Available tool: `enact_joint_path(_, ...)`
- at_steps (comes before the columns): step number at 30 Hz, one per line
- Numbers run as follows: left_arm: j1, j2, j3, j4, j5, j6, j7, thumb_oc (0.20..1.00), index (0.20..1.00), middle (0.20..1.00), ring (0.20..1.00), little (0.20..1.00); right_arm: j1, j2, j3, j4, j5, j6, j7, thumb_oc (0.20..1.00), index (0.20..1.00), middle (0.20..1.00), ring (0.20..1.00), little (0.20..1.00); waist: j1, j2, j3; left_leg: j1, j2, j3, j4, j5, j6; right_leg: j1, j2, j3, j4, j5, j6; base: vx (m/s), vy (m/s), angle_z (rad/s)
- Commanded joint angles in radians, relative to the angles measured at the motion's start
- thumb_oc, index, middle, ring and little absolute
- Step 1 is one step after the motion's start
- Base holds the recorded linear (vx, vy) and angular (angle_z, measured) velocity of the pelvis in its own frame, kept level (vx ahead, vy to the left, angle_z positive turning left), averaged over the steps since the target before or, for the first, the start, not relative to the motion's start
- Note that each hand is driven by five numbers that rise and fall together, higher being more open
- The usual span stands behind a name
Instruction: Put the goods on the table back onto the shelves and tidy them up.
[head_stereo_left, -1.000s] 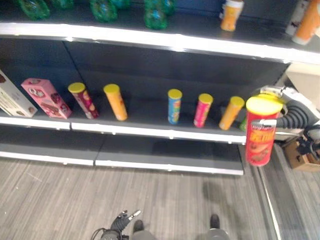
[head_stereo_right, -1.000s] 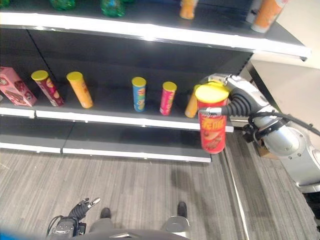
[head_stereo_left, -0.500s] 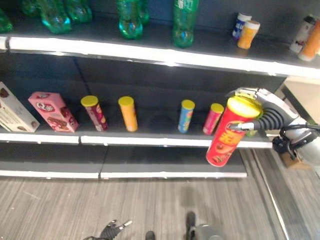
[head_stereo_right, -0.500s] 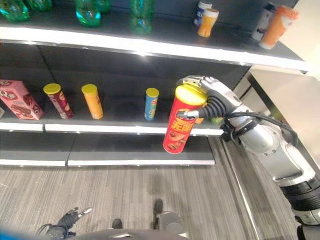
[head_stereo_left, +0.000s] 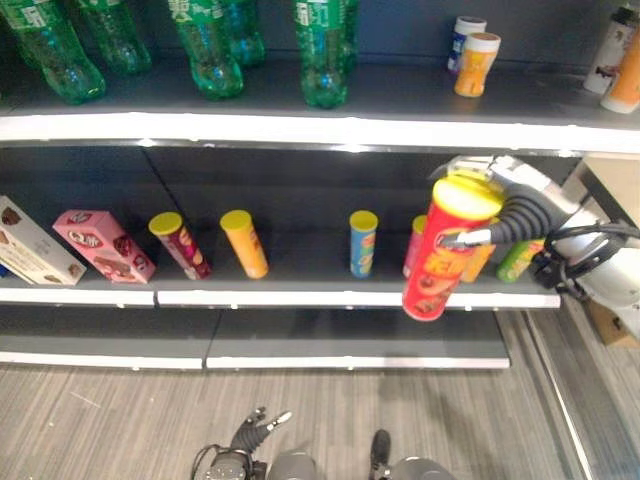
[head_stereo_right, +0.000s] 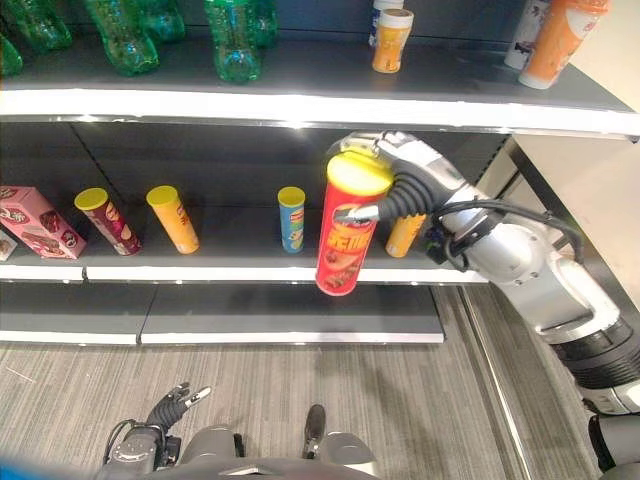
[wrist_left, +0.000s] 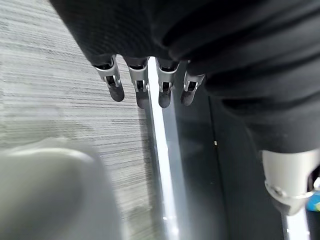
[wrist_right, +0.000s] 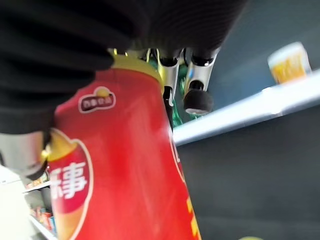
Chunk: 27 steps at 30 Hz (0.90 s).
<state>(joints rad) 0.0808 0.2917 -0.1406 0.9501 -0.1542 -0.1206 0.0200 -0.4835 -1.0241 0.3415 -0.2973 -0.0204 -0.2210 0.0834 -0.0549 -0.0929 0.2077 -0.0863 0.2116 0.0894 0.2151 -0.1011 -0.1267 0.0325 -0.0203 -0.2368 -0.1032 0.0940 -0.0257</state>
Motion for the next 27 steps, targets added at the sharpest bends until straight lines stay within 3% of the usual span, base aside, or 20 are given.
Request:
enact_joint_path(1, -0.009, 0.040, -0.002, -0.023, -0.047, -0.023, 0.027, 1.000, 1.000, 1.000, 1.000, 1.000, -0.073, 0.038, 0.000, 0.025, 0.048, -0.018, -0.020, 0.200, 0.200, 0.200, 0.200, 0.200, 0.040, 0.002, -0.019, 0.072, 0.056, -0.075, -0.166, 0.115, -0.019, 0.055, -0.083, 0.038, 0.016, -0.141, 0.132, 0.15, 0.275, -0.13)
enact_joint_path(3, -0.015, 0.040, -0.002, -0.017, -0.053, -0.024, 0.034, 1.000, 1.000, 1.000, 1.000, 1.000, -0.062, 0.039, -0.001, 0.038, 0.048, -0.019, -0.027, 0.200, 0.200, 0.200, 0.200, 0.200, 0.035, 0.020, -0.024, 0.058, 0.096, -0.096, -0.262, 0.191, -0.047, 0.067, -0.095, 0.041, 0.016, -0.157, 0.146, 0.15, 0.301, -0.08)
enact_joint_path(4, -0.017, 0.041, -0.003, -0.015, -0.052, -0.025, 0.033, 1.000, 1.000, 1.000, 1.000, 1.000, -0.051, 0.037, -0.006, 0.039, 0.049, -0.017, -0.026, 0.200, 0.200, 0.200, 0.200, 0.200, 0.033, 0.025, -0.026, 0.054, 0.099, -0.091, -0.277, 0.201, -0.052, 0.074, -0.103, 0.042, 0.016, -0.161, 0.152, 0.16, 0.320, 0.07)
enact_joint_path(8, -0.011, 0.033, -0.013, 0.002, -0.028, -0.026, 0.025, 1.000, 1.000, 1.000, 1.000, 1.000, -0.010, 0.052, -0.024, 0.033, 0.035, -0.006, -0.013, 0.200, 0.200, 0.200, 0.200, 0.200, 0.033, 0.050, -0.050, 0.072, 0.060, -0.100, -0.292, 0.163, -0.060, 0.091, -0.146, 0.052, 0.017, -0.144, 0.177, 0.18, 0.362, -0.03)
enact_joint_path(9, -0.014, 0.039, -0.017, 0.012, -0.011, -0.024, 0.021, 1.000, 1.000, 1.000, 1.000, 1.000, 0.013, 0.066, -0.031, 0.031, 0.020, 0.001, -0.008, 0.200, 0.200, 0.200, 0.200, 0.200, 0.035, 0.045, -0.054, 0.081, 0.021, -0.079, -0.273, 0.139, -0.046, 0.099, -0.194, 0.052, 0.032, -0.124, 0.199, 0.20, 0.472, -0.03)
enact_joint_path(12, -0.020, 0.061, -0.019, 0.010, 0.011, -0.022, 0.021, 1.000, 1.000, 1.000, 1.000, 1.000, 0.015, 0.103, -0.013, 0.031, -0.009, 0.012, 0.000, 0.200, 0.200, 0.200, 0.200, 0.200, 0.046, 0.029, -0.054, 0.096, -0.049, -0.046, -0.268, 0.096, 0.003, 0.065, -0.263, 0.070, 0.095, -0.103, 0.224, 0.12, 0.416, -0.03)
enact_joint_path(16, -0.018, 0.082, -0.009, 0.003, 0.028, -0.020, 0.027, 1.000, 1.000, 1.000, 1.000, 1.000, 0.010, 0.139, 0.011, 0.061, -0.066, 0.026, -0.003, 0.200, 0.200, 0.200, 0.200, 0.200, 0.054, 0.021, -0.054, 0.132, -0.113, -0.012, -0.299, 0.069, 0.056, 0.006, -0.312, 0.085, 0.201, -0.065, 0.241, 0.06, 0.336, -0.05)
enact_joint_path(18, -0.011, 0.089, -0.005, -0.012, 0.023, -0.018, 0.029, 1.000, 1.000, 1.000, 1.000, 1.000, -0.013, 0.158, 0.027, 0.077, -0.103, 0.035, -0.012, 0.200, 0.200, 0.200, 0.200, 0.200, 0.062, 0.023, -0.036, 0.146, -0.129, 0.004, -0.302, 0.064, 0.075, -0.033, -0.330, 0.065, 0.283, -0.009, 0.236, 0.00, 0.233, -0.09)
enact_joint_path(21, -0.006, 0.094, -0.007, -0.019, 0.035, -0.014, 0.028, 1.000, 1.000, 1.000, 1.000, 1.000, -0.008, 0.183, 0.025, 0.085, -0.125, 0.034, -0.023, 0.200, 0.200, 0.200, 0.200, 0.200, 0.059, 0.031, -0.023, 0.156, -0.128, 0.007, -0.302, 0.054, 0.081, -0.060, -0.324, 0.040, 0.333, -0.008, 0.229, 0.02, 0.100, -0.09)
enact_joint_path(22, -0.004, 0.094, 0.001, -0.016, 0.025, -0.012, 0.029, 1.000, 1.000, 1.000, 1.000, 1.000, 0.001, 0.211, 0.006, 0.084, -0.131, 0.041, -0.033, 0.200, 0.200, 0.200, 0.200, 0.200, 0.057, 0.034, -0.013, 0.160, -0.133, -0.003, -0.302, 0.047, 0.080, -0.064, -0.280, 0.046, 0.251, -0.034, 0.222, 0.07, -0.006, 0.07)
enact_joint_path(27, 0.010, 0.073, 0.018, -0.016, 0.018, -0.014, 0.042, 1.000, 1.000, 1.000, 1.000, 1.000, 0.006, 0.258, 0.004, 0.114, -0.192, 0.054, -0.065, 0.200, 0.200, 0.200, 0.200, 0.200, 0.070, 0.011, -0.023, 0.160, -0.137, 0.003, -0.302, 0.044, 0.070, -0.034, -0.263, 0.061, 0.089, -0.013, 0.233, 0.09, -0.076, 0.02)
